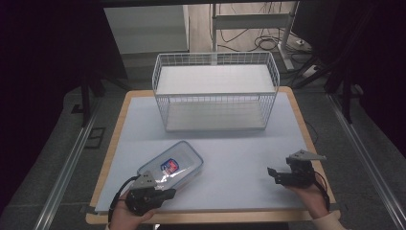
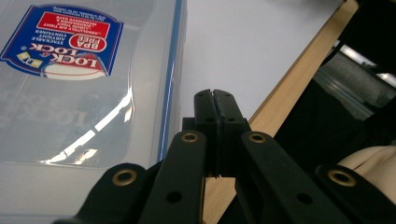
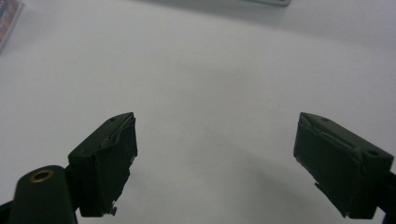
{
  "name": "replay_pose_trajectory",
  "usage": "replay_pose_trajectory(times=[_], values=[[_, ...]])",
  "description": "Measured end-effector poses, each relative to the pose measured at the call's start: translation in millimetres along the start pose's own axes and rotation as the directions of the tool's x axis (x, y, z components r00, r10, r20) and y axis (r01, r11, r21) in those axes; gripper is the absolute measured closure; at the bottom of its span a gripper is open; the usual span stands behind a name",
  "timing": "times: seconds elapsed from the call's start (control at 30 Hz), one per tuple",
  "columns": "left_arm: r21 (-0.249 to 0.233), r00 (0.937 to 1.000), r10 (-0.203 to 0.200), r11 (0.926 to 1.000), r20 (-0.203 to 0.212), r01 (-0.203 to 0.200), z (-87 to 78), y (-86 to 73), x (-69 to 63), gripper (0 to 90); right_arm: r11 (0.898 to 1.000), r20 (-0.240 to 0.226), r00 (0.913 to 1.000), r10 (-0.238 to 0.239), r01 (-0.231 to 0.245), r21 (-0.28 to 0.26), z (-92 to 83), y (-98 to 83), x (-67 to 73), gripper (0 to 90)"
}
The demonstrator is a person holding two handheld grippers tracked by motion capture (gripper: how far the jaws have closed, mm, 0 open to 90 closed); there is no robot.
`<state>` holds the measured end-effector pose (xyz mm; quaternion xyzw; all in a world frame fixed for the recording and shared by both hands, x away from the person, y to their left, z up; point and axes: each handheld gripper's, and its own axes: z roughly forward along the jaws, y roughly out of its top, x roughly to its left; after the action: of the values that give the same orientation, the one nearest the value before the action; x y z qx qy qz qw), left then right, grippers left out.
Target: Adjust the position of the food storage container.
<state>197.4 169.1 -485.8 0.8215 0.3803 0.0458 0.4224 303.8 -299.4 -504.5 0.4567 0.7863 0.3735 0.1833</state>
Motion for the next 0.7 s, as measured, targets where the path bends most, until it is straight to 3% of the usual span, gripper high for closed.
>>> replay_pose_trajectory(times=[0.13, 0.3, 0.57, 0.7], values=[[0.016, 1.0000, -0.001, 0.9999, -0.007, 0.001, 2.9, -3.3, -1.5, 90.0, 1.000, 0.003, 1.0000, 0.000, 0.000, 0.000, -0.2, 0.0, 0.0, 13.8], [0.041, 0.9986, 0.011, 0.9991, -0.051, -0.009, 6.6, -7.4, -1.5, 90.0, 1.000, 0.005, 1.0000, -0.001, 0.001, 0.002, -0.1, -0.3, -0.4, 13.9], [0.042, 0.9989, 0.007, 0.9991, -0.046, -0.005, 6.2, -7.5, -1.0, 90.0, 1.000, 0.005, 1.0000, -0.002, 0.002, 0.004, 0.6, -0.4, -0.3, 13.9], [0.065, 0.9985, 0.016, 0.9978, -0.052, -0.012, 9.7, -8.1, -3.1, 90.0, 1.000, 0.006, 1.0000, -0.004, 0.004, 0.006, 1.1, -0.6, -0.1, 13.8]])
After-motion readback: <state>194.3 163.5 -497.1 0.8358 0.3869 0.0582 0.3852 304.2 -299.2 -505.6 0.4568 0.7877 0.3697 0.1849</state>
